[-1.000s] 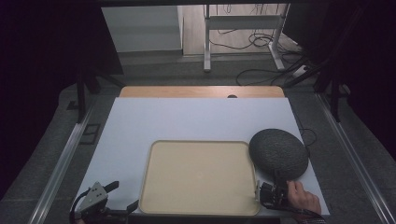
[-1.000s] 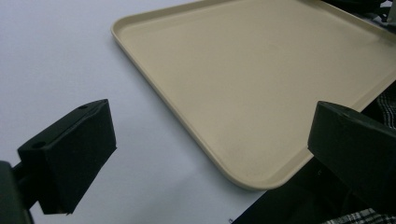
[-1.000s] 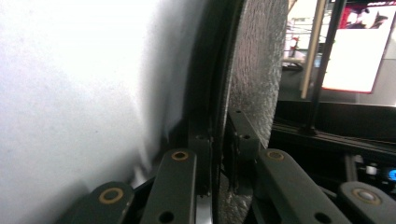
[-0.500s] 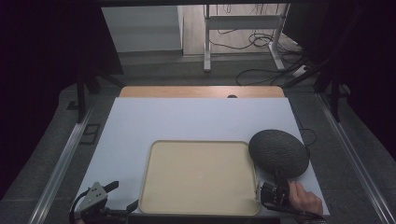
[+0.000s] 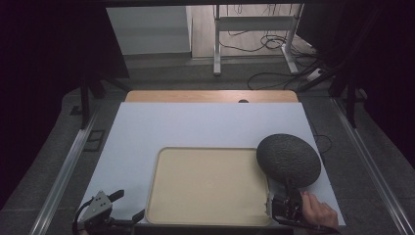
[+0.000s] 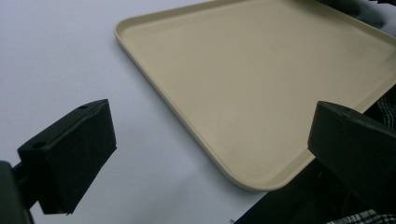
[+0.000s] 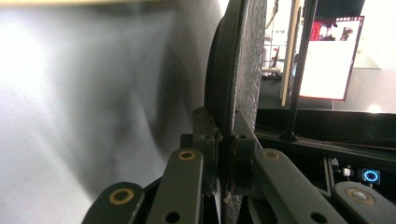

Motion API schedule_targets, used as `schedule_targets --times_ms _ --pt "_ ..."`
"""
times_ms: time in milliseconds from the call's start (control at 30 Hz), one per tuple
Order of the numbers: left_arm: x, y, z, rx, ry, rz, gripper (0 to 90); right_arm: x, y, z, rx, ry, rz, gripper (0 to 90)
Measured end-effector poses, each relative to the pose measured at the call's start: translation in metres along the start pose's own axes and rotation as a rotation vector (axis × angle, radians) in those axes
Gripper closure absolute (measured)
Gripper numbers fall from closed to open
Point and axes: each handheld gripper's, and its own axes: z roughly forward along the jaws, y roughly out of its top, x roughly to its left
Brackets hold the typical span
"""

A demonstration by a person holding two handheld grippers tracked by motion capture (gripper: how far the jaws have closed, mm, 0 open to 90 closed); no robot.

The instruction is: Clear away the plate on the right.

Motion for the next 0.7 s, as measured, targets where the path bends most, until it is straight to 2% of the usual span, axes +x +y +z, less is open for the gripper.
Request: schedule_targets --times_ms 200,233,267,300,333,400,467,500,533,600,633,667,700 --pt "0.0 0.0 0.0 0.0 0.001 0.0 0.7 0.0 0.006 -0.006 -0.026 -0.016 -0.006 84.7" --pt "0.0 0.0 0.0 0.0 0.001 0.0 0.6 0.0 0.008 -0.005 -0.082 0.024 0.008 84.5" --pt "0.0 0.0 0.0 -0.001 0.0 -0.003 0.6 -0.001 0.01 -0.009 -0.068 0.027 -0.003 84.4" --pt "0.0 0.0 0.0 -0.001 0.001 -0.003 0.6 0.0 0.011 -0.008 -0.097 0.024 -0.009 84.3" --pt "0.0 0.0 0.0 -0.002 0.001 -0.003 0.6 -0.001 0.014 -0.011 -0.084 0.022 -0.014 84.2" --pt "0.001 0.0 0.0 -0.004 -0.002 -0.007 0.6 0.0 0.017 -0.012 -0.11 0.024 -0.017 84.0" --pt "0.001 0.0 0.0 -0.007 -0.005 -0.008 0.5 -0.001 0.021 -0.017 -0.103 0.034 -0.027 83.9" --pt "0.001 -0.001 0.0 -0.008 -0.006 -0.01 0.6 0.001 0.023 -0.016 -0.129 0.023 -0.011 83.9" --pt "0.001 0.0 0.0 -0.007 -0.007 -0.01 0.6 0.0 0.025 -0.018 -0.131 0.021 -0.025 83.6" --pt "0.001 0.0 0.0 -0.006 -0.007 -0.009 0.5 0.0 0.029 -0.019 -0.153 0.024 -0.022 83.6" --pt "0.001 0.0 0.0 -0.006 -0.007 -0.008 0.5 0.0 0.031 -0.022 -0.146 0.02 -0.028 83.4" --pt "0.001 0.0 0.0 -0.006 -0.007 -0.005 0.5 0.0 0.033 -0.022 -0.162 0.023 -0.032 83.4" --pt "0.001 0.0 0.0 -0.005 -0.008 -0.006 0.5 0.0 0.036 -0.027 -0.119 0.016 -0.044 83.4"
